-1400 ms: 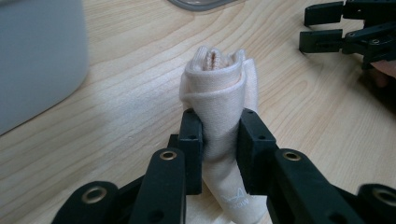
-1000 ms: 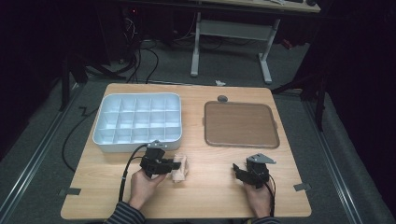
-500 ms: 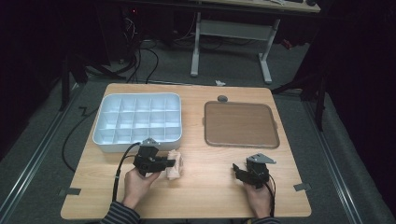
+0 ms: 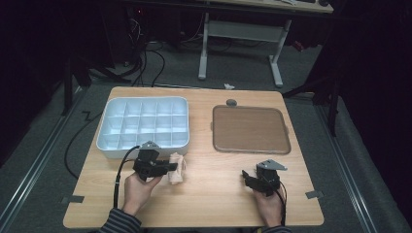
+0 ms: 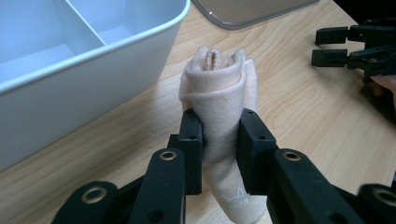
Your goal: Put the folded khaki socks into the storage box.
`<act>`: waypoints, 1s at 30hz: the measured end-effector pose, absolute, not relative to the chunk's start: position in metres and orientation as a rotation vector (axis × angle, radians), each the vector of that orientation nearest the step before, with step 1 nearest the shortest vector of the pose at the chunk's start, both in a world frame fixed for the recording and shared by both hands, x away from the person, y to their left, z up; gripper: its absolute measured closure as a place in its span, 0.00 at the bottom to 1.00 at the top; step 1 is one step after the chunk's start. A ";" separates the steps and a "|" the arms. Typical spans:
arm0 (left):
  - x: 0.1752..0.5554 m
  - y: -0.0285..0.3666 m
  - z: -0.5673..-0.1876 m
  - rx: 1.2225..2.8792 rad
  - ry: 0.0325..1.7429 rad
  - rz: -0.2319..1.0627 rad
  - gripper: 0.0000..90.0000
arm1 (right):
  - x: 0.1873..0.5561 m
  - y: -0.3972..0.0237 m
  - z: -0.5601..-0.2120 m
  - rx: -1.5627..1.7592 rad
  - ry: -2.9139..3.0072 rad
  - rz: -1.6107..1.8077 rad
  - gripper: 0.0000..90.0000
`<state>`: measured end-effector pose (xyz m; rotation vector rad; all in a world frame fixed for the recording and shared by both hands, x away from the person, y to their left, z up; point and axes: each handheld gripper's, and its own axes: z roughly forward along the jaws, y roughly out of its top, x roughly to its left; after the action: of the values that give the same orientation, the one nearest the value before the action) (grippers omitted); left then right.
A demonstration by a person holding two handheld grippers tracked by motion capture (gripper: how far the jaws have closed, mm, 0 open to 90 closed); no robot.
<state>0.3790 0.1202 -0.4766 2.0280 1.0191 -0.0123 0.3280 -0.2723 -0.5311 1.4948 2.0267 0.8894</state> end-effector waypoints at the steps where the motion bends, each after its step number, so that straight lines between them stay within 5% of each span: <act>1: 0.379 0.121 -0.477 2.028 1.020 -0.015 0.82 | 0.328 -0.272 -0.531 1.495 2.027 0.890 0.40; 30: 0.387 0.147 -0.471 1.962 1.057 -0.028 0.82 | 0.328 -0.271 -0.531 1.487 2.030 0.875 0.40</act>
<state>0.3866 0.1467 -0.4706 1.9621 1.0574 -0.0276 0.3277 -0.2708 -0.5311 1.4872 2.0304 0.8753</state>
